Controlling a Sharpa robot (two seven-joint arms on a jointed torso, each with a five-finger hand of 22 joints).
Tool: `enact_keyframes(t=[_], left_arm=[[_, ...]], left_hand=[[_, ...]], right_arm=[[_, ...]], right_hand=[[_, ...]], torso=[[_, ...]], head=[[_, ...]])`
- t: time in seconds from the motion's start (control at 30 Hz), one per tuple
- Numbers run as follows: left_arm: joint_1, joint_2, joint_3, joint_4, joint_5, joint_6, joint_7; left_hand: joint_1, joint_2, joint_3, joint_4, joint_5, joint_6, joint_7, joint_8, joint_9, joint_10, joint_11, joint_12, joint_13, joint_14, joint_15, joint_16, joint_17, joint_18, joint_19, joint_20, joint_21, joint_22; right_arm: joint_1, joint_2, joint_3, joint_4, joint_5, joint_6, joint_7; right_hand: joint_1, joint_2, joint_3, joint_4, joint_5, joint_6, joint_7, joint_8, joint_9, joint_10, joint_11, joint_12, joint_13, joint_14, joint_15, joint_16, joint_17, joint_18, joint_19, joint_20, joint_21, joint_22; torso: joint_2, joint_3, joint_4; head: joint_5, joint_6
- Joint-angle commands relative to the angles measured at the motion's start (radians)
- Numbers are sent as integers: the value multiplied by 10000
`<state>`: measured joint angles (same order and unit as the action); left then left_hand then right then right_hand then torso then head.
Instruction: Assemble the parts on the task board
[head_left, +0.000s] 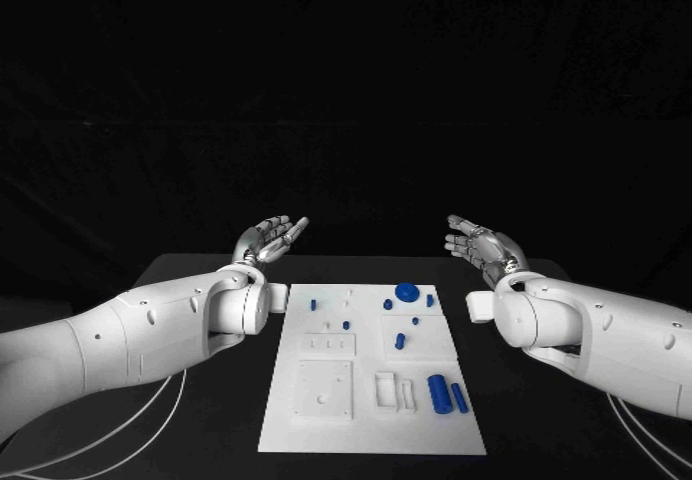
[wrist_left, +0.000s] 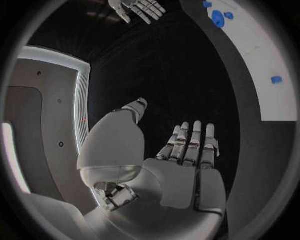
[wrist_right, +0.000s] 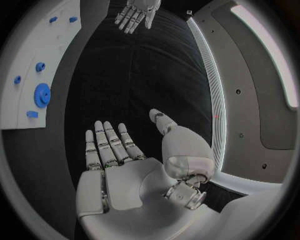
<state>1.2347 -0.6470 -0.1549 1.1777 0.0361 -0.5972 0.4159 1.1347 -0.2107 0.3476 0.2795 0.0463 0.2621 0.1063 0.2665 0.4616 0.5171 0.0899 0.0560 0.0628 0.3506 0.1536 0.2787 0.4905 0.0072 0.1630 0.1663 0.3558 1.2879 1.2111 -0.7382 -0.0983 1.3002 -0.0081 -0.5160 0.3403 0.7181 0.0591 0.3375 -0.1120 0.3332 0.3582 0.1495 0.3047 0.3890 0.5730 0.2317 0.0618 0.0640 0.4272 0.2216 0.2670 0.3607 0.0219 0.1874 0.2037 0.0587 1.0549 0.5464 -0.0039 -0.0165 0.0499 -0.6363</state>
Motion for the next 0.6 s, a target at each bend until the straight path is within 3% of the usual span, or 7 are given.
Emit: enact_keyframes(t=[0.03, 0.1, 0.2, 0.4, 0.43, 0.53, 0.6], left_arm=[[184, 159, -117, -408, 242, 1298, -572], [349, 281, -251, -758, 283, 1540, -690], [447, 353, -331, -966, 307, 1685, -761], [478, 376, -356, -1031, 315, 1730, -783], [480, 241, -358, -886, 338, 1953, -776], [480, 207, -358, -878, 340, 2073, -806], [480, 183, -359, -858, 340, 2073, -786]], left_hand=[[407, -66, 160, 94, 57, 153, 39, 127, 154, 239, 41, 78, 31, 162, 33, 125, 176, -72, 57, 98, 140, 446], [406, -64, 161, 95, 57, 160, 42, 134, 166, 257, 44, 80, 34, 170, 34, 131, 186, -72, 58, 98, 143, 446], [404, -57, 164, 95, 57, 158, 50, 131, 160, 274, 51, 85, 36, 184, 33, 142, 202, -72, 59, 98, 148, 445], [432, 0, 156, 80, 57, 230, 153, 186, 238, 503, 125, 133, 70, 306, 45, 224, 293, -72, 122, 68, 213, 438], [454, 40, 139, 70, 55, 280, 198, 224, 289, 657, 162, 167, 92, 350, 67, 248, 302, -72, 153, 56, 236, 436], [722, 329, -37, -64, 54, 951, 622, 705, 895, 1386, 483, 432, 220, 1003, 225, 605, 431, 0, 604, -38, 453, 420], [1123, 624, -284, -272, 44, 1412, 914, 881, 944, 1915, 722, 651, 304, 1651, 346, 904, 494, 162, 1230, -209, 676, 366]], right_arm=[[217, 77, -104, -393, -357, 2165, -1168], [427, 134, -229, -747, -414, 2712, -1494], [583, 177, -322, -1011, -457, 3120, -1737], [734, 217, -412, -1265, -498, 3513, -1971], [734, 267, -411, -1531, -2870, 2667, -1731], [734, 315, -410, -1658, -3968, 2398, -1722], [734, 344, -409, -1743, -4610, 2301, -1765]], right_hand=[[474, -20, 182, -157, 114, 218, 799, 152, 144, 316, 71, 53, 35, 218, 118, 162, 130, -7, 121, 144, 115, 550], [536, -26, 193, -228, 96, 242, 806, 169, 153, 351, 81, 54, 37, 228, 127, 170, 131, -3, 155, 143, 128, 628], [737, -55, 237, -448, 83, 313, 833, 218, 180, 503, 103, 68, 49, 271, 152, 197, 137, 10, 248, 138, 164, 854], [1738, -361, 657, -1447, -97, 776, 993, 442, 220, 1169, 257, 244, 119, 819, 332, 470, 221, 210, 1122, 76, 435, 2685], [1934, -448, 819, -1561, -218, 951, 1050, 519, 237, 1405, 324, 333, 151, 1039, 445, 568, 249, 296, 1347, 45, 514, 2742], [2387, -676, 1254, -1742, -300, 1449, 1072, 694, 250, 2018, 259, 520, 197, 1648, 418, 803, 299, 532, 1904, -7, 660, 2692], [2749, -864, 1576, -1762, -451, 1921, 992, 852, 264, 2530, 91, 667, 237, 2164, 243, 992, 341, 731, 2363, -41, 772, 2654]], torso=[[-1, -3, -4], [-1, -3, -4], [-1, -3, -4], [-1, -3, -4], [2, -2, -10], [-1, -7, -6], [-3, -7, -3]], head=[[-1, 0], [-1, 0], [-1, 0], [-1, 0], [-8, -60], [-21, -49], [-24, -56]])
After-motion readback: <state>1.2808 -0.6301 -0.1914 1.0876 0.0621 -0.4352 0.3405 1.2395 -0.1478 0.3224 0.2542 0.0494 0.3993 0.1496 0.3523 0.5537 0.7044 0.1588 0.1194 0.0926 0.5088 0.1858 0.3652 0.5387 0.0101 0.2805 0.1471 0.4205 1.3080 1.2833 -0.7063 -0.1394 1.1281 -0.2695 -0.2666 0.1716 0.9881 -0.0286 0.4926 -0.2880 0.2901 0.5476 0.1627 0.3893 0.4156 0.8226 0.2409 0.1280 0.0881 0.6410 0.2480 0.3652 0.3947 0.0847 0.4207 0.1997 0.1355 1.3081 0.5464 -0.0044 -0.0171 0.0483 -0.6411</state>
